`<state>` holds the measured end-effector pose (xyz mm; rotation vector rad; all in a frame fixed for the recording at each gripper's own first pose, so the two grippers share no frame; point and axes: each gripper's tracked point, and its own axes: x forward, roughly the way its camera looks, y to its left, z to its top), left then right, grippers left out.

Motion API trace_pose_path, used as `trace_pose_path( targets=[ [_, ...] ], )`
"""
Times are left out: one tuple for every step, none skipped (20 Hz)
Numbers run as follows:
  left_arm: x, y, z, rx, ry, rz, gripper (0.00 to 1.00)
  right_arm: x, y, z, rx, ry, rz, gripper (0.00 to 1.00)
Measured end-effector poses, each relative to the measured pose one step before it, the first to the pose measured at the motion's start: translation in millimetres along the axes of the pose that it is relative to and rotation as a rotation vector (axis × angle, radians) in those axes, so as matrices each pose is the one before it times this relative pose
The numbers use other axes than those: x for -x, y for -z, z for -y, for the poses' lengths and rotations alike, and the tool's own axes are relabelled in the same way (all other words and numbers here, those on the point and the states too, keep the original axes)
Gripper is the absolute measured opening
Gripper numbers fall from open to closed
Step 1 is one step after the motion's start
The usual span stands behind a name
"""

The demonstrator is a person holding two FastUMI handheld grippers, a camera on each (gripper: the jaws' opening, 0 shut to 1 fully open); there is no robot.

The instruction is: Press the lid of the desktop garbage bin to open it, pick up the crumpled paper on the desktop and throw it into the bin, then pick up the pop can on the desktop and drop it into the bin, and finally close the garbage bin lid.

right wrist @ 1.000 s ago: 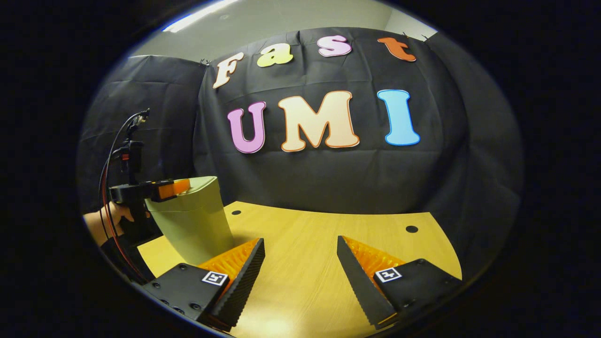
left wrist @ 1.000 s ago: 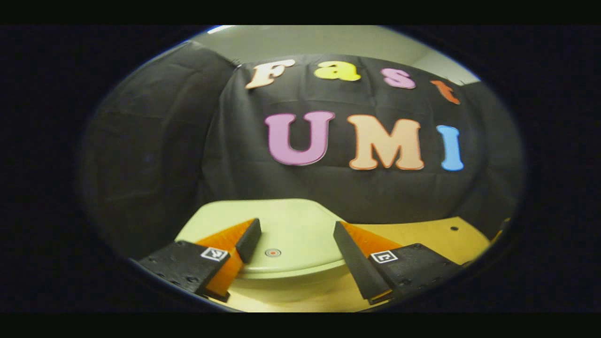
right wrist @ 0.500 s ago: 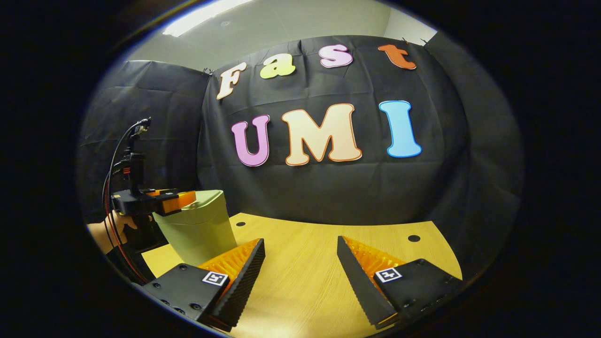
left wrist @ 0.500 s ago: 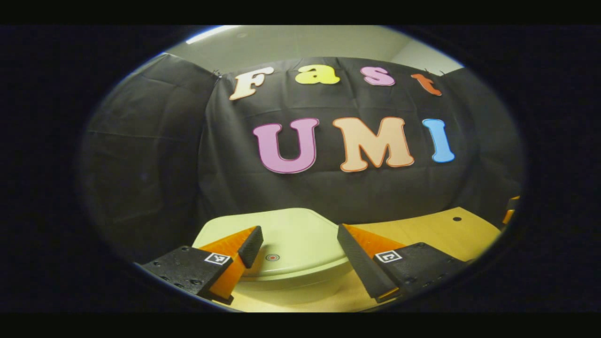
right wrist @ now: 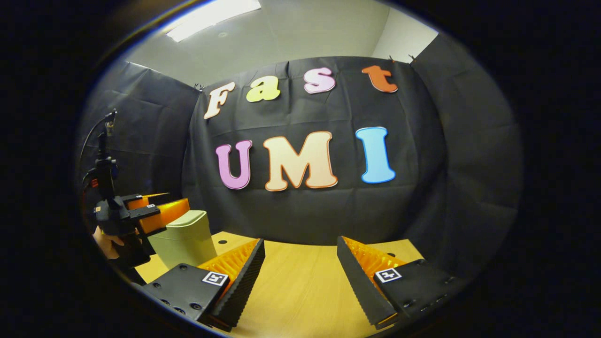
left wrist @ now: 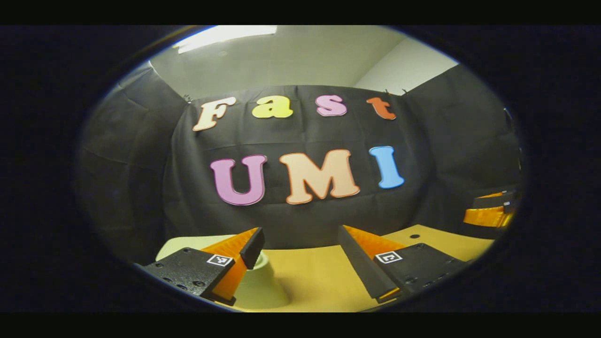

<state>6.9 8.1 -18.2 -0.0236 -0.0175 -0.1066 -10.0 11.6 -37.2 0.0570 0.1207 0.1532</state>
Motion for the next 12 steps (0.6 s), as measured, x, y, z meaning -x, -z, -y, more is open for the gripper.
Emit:
trace_pose_path(
  targets=[
    [2.15,-1.52,15.15,0.03144,0.01847,0.00234,0.94,3.45,-3.89,8.54,0.00169,0.02122,0.01273,0.97],
    [0.7,-0.4,14.69,0.03366,0.0201,0.00066,0.94,3.69,-4.81,7.92,-0.0012,0.01838,0.00965,0.97],
    [-0.32,0.96,14.07,0.02479,0.02069,-0.00693,0.94,3.54,-5.04,7.49,-0.00257,0.01931,0.01395,0.97],
    [-2.15,1.67,13.07,0.01336,0.02322,-0.00803,0.94,4.88,-6.38,8.51,-0.00274,0.01991,0.01537,0.97],
    [-1.65,0.71,11.56,0.00018,0.01857,-0.00744,0.94,4.23,-4.11,7.98,-0.00397,0.01441,0.01563,0.97],
    [-1.95,0.9,7.98,-0.00727,0.01617,-0.00771,0.94,3.64,-3.45,7.0,-0.00449,0.01244,0.01334,0.97],
    [-3.36,0.46,7.44,-0.00551,0.01085,-0.00385,0.94,3.53,-1.93,5.7,-0.00313,0.00726,0.00732,0.96],
    [-2.41,0.37,9.71,0.00205,0.01797,-0.00483,0.94,2.66,-1.34,4.9,-0.00056,0.00635,0.00441,0.97],
    [-1.85,1.16,8.48,0.00883,0.01168,-0.0053,0.94,2.92,-1.43,5.7,0.00256,0.00627,0.00239,0.97],
    [-1.71,-0.88,9.09,0.01469,0.02101,0.00246,0.94,0.93,-2.13,5.02,0.00207,0.00491,0.00541,0.97],
    [-1.79,-0.61,6.72,0.00207,0.00614,-0.00157,0.94,1.78,-2.06,3.22,0.00031,0.00292,0.00703,0.97],
    [0.34,-0.69,2.92,-0.0032,0.00044,-0.00093,0.94,1.39,-2.46,3.59,-0.00257,0.00161,0.00772,0.97]
  ],
)
